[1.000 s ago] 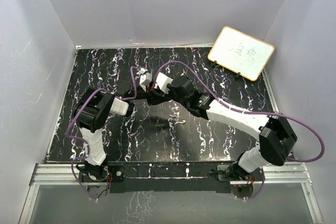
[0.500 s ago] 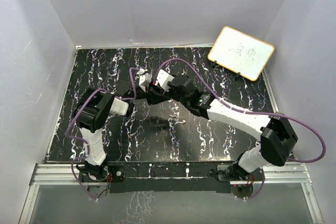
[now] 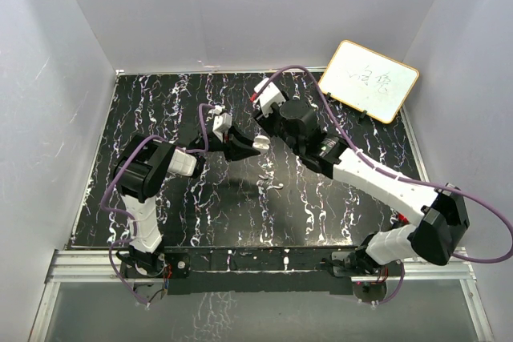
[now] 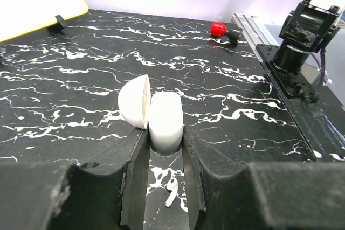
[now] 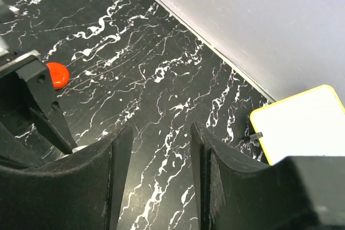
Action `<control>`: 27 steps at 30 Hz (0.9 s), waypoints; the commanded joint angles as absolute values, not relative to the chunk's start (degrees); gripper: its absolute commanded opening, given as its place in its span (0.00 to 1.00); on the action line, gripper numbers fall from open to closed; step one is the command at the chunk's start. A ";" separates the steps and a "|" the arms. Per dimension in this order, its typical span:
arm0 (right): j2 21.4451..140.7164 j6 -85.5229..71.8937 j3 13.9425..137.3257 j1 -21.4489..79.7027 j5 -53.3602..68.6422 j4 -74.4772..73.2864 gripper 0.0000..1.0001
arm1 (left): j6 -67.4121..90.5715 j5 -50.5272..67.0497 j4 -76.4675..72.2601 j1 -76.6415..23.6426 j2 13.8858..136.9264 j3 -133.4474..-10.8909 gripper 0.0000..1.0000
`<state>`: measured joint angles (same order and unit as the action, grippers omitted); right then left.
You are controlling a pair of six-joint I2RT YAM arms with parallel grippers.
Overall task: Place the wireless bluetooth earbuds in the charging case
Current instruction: Adjust the charging case.
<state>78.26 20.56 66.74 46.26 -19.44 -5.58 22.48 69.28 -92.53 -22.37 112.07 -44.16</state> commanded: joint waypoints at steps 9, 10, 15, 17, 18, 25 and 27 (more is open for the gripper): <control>77.01 0.36 65.16 38.80 -16.81 -8.55 0.48 | 11.59 47.93 -95.31 -15.83 104.09 -38.57 0.00; 77.37 -0.36 64.87 38.80 -15.04 -9.52 0.48 | 10.55 45.50 -94.63 -15.53 102.66 -37.84 0.00; 81.23 -2.56 63.92 38.88 -6.30 -15.06 0.47 | 7.68 38.91 -95.80 -15.42 98.44 -32.88 0.00; 81.70 -4.70 62.03 38.89 -3.06 -14.80 0.46 | 8.03 36.68 -99.59 -15.40 97.75 -30.28 0.00; 81.59 -5.79 60.92 38.91 -1.60 -14.16 0.46 | 8.20 36.07 -101.33 -15.38 97.52 -29.37 0.00; 80.07 -10.58 52.50 38.85 3.47 -5.19 0.46 | 8.47 36.16 -102.31 -15.44 96.15 -27.53 0.00; 80.83 -11.25 51.93 38.93 4.75 -4.51 0.45 | 8.79 36.28 -102.30 -15.40 95.67 -27.37 0.00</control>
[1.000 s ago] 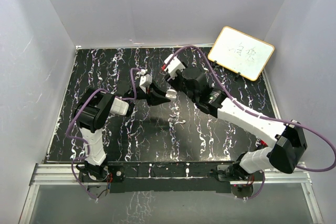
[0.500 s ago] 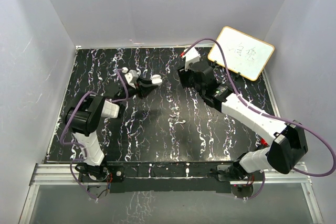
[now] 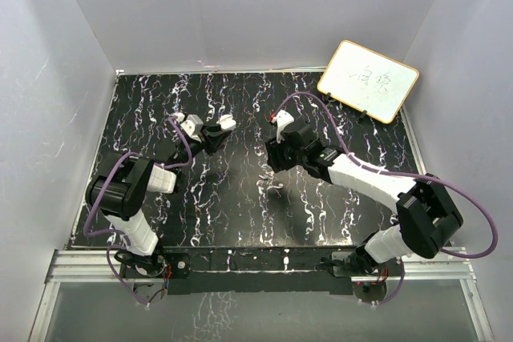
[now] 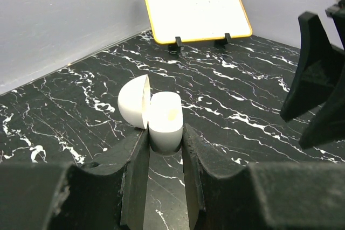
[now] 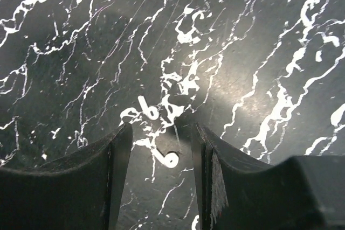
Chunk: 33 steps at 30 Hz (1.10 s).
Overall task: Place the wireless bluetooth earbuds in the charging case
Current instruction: Adjust the charging case, then pick up the earbud from the center of the board.
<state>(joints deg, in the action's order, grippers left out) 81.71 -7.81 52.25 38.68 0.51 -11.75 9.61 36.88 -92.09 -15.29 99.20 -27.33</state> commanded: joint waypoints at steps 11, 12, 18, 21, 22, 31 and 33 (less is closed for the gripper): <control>81.73 -13.87 43.96 38.87 9.97 5.18 0.44 | 10.69 37.95 -102.30 -15.39 94.08 -27.22 0.00; 81.88 -13.81 43.62 38.87 9.86 5.61 0.44 | 10.78 38.16 -102.32 -15.38 94.06 -27.35 0.00; 83.38 -13.78 42.33 38.87 9.99 7.35 0.44 | 11.58 38.76 -102.30 -15.39 94.10 -27.65 0.00; 83.82 -13.94 41.03 38.90 9.81 9.40 0.44 | 11.60 38.89 -102.30 -15.40 94.02 -27.61 0.00; 84.15 -13.95 40.90 38.88 9.76 9.61 0.44 | 11.60 38.96 -102.30 -15.38 94.06 -27.59 0.00; 86.63 -13.42 39.38 38.88 10.15 12.93 0.43 | 11.69 39.17 -102.30 -15.38 94.02 -27.35 0.00; 87.34 -13.12 39.31 38.86 10.19 13.20 0.43 | 11.77 39.14 -102.31 -15.45 94.16 -27.37 0.00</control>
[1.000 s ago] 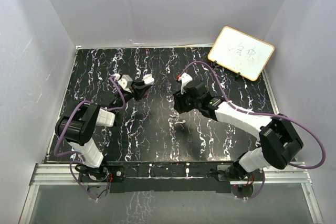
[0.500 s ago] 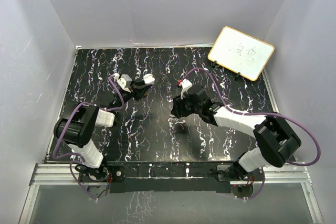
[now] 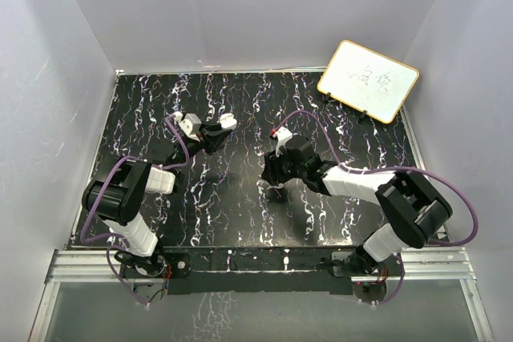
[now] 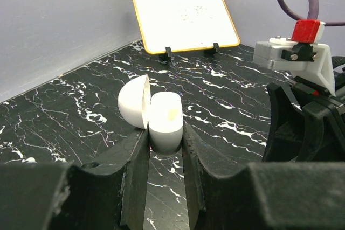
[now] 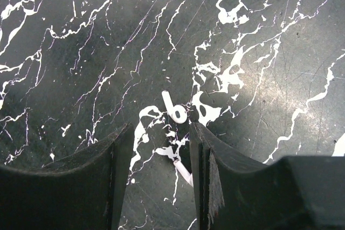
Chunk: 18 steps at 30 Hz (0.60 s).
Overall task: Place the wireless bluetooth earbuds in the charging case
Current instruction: Pick up the earbud from the center of the board.
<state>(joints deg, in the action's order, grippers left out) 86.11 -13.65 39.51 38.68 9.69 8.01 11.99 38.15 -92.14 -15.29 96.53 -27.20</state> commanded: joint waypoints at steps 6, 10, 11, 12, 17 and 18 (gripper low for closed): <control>89.08 -12.14 39.09 38.91 9.78 14.32 0.43 | 11.88 39.27 -102.36 -15.40 94.44 -27.51 0.00; 89.76 -12.08 38.95 38.91 9.35 15.22 0.43 | 11.95 39.22 -102.30 -15.40 94.48 -27.47 0.00; 89.93 -12.09 38.94 38.92 9.25 15.47 0.43 | 11.95 39.25 -102.30 -15.41 94.44 -27.41 0.00; 90.18 -12.11 38.94 38.91 9.23 15.69 0.43 | 11.91 39.26 -102.30 -15.38 94.42 -27.42 0.00; 91.37 -12.25 39.17 38.88 9.05 16.60 0.41 | 11.89 39.13 -102.31 -15.40 94.40 -27.33 0.00; 91.80 -12.24 39.32 38.90 9.12 16.59 0.41 | 11.87 39.24 -102.30 -15.40 94.39 -27.33 0.00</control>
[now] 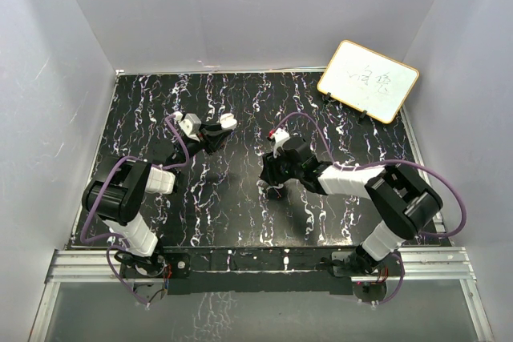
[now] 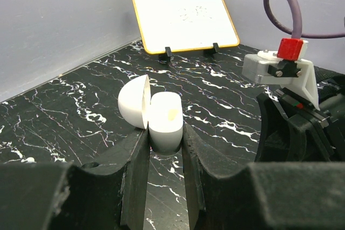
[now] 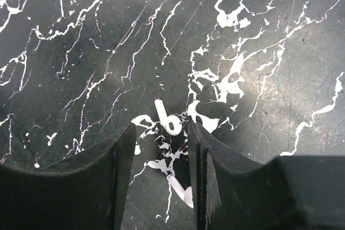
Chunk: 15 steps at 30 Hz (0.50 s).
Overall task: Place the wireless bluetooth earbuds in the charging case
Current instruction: Pick up the earbud from the center of the board.
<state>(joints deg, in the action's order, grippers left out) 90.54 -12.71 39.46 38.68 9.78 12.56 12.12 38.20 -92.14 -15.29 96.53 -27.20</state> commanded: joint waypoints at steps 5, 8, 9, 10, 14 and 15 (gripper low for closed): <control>92.80 -12.15 39.29 38.86 9.42 16.74 0.41 | 11.87 39.17 -102.35 -15.38 94.40 -27.26 0.00; 92.93 -11.89 39.12 38.85 9.16 16.87 0.41 | 11.95 39.24 -102.31 -15.43 94.48 -27.41 0.00; 92.98 -11.80 39.04 38.88 9.10 17.09 0.41 | 11.95 39.20 -102.30 -15.39 94.53 -27.42 0.00; 93.00 -11.77 39.02 38.90 9.01 17.22 0.41 | 12.00 39.24 -102.30 -15.38 94.51 -27.39 0.00; 93.72 -11.46 39.27 38.88 8.96 17.49 0.39 | 11.95 39.12 -102.30 -15.39 94.48 -27.42 0.00; 93.91 -11.35 39.29 38.87 9.10 17.53 0.38 | 11.95 39.06 -102.32 -15.38 94.49 -27.42 0.00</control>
